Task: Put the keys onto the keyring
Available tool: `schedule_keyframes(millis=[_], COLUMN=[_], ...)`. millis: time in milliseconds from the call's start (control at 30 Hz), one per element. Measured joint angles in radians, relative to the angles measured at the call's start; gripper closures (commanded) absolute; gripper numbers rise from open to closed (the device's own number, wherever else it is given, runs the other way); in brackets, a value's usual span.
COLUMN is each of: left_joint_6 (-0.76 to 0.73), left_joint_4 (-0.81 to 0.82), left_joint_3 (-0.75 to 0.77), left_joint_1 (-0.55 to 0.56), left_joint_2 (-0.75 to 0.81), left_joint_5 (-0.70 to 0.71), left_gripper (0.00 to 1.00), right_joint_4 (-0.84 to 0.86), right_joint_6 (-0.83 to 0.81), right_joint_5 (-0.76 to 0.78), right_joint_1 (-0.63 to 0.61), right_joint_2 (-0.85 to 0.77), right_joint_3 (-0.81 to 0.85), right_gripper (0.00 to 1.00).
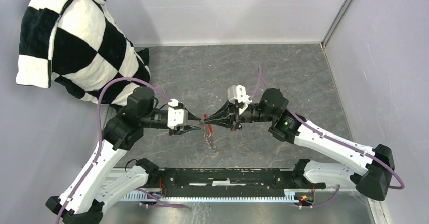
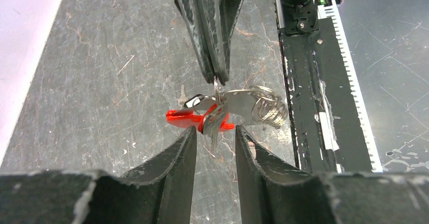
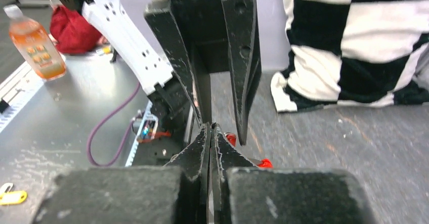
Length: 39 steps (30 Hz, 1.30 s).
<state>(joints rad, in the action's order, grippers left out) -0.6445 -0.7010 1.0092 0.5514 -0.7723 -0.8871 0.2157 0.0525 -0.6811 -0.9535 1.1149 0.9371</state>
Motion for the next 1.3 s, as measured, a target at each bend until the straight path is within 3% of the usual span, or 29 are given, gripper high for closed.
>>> schedule_keyframes(millis=[533,700,867,1167,1300], left_joint_6=[0.163,0.239,0.288,0.237,0.235], left_joint_4=[0.159,0.213,0.252,0.195,0.203], left_joint_3=[0.011,0.011,0.02,0.026,0.026], left_joint_1=[0.0,0.0,0.0,0.0,0.0], left_joint_2=[-0.032,-0.033,-0.037,-0.016,-0.008], left_joint_5=[-0.064,-0.066,-0.085,-0.06,-0.045], left_gripper=[0.49,0.46,0.46,0.46,0.54], right_joint_4=[0.815,0.988,1.067,1.069,1.069], right_joint_6=[0.351,0.407,0.407,0.354,0.351], right_joint_5=[0.027,0.062,0.118,0.207,0.21], right_joint_1=[0.0,-0.003,-0.014,-0.027,-0.035], right_joint_2=[0.045,0.103,0.121,0.108,0.109], right_joint_3=[-0.27,-0.301,-0.309,-0.346,-0.346], right_gripper=[1.0,1.0,1.0,1.0,1.0])
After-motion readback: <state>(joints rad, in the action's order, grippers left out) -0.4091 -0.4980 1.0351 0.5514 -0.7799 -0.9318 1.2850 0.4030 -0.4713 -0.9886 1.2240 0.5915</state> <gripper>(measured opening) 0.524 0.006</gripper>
